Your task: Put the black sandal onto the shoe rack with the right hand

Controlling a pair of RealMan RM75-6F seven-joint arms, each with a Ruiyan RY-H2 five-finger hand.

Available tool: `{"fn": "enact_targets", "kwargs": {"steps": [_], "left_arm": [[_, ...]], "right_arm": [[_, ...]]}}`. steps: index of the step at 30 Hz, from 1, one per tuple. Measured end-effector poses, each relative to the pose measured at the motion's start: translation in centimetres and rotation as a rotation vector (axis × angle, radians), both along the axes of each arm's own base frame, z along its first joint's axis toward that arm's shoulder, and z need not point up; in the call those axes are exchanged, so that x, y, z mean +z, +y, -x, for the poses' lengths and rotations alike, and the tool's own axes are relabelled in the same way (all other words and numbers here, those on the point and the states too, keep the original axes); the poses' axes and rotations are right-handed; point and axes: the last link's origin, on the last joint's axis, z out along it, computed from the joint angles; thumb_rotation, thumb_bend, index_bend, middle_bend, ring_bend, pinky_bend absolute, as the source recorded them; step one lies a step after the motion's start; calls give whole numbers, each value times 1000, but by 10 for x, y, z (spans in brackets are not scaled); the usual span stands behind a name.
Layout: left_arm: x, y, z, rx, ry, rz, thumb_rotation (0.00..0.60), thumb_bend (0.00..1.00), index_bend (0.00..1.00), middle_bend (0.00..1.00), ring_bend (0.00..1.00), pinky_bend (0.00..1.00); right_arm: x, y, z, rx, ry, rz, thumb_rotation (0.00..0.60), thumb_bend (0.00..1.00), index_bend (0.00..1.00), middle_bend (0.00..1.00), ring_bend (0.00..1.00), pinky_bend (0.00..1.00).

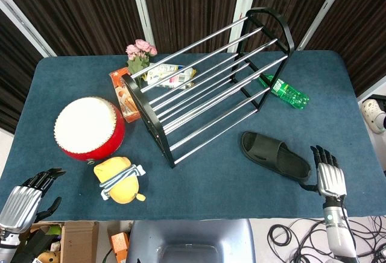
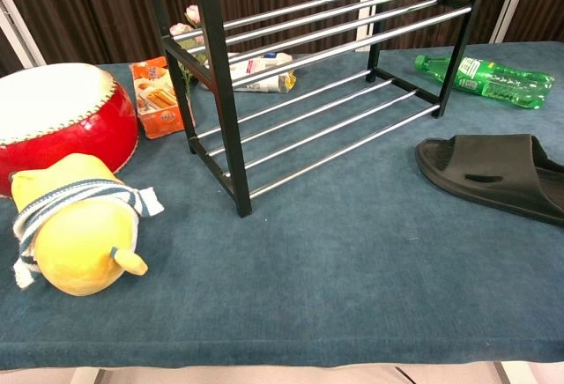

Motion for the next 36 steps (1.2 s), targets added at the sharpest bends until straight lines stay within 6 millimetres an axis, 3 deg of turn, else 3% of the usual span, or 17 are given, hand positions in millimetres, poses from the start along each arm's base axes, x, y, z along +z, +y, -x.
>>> {"fn": "enact_targets", "kwargs": {"steps": [18, 36], "left_arm": [[1, -1, 0, -4, -9, 7, 600, 354, 266, 234, 246, 467], [1, 0, -1, -14, -28, 26, 600, 354, 270, 238, 246, 466]], "right_arm": [[-10, -7, -1, 20, -95, 4, 600, 100, 0, 0, 0, 85], [-45, -29, 4, -9, -197, -5, 600, 100, 0, 0, 0, 85]]}}
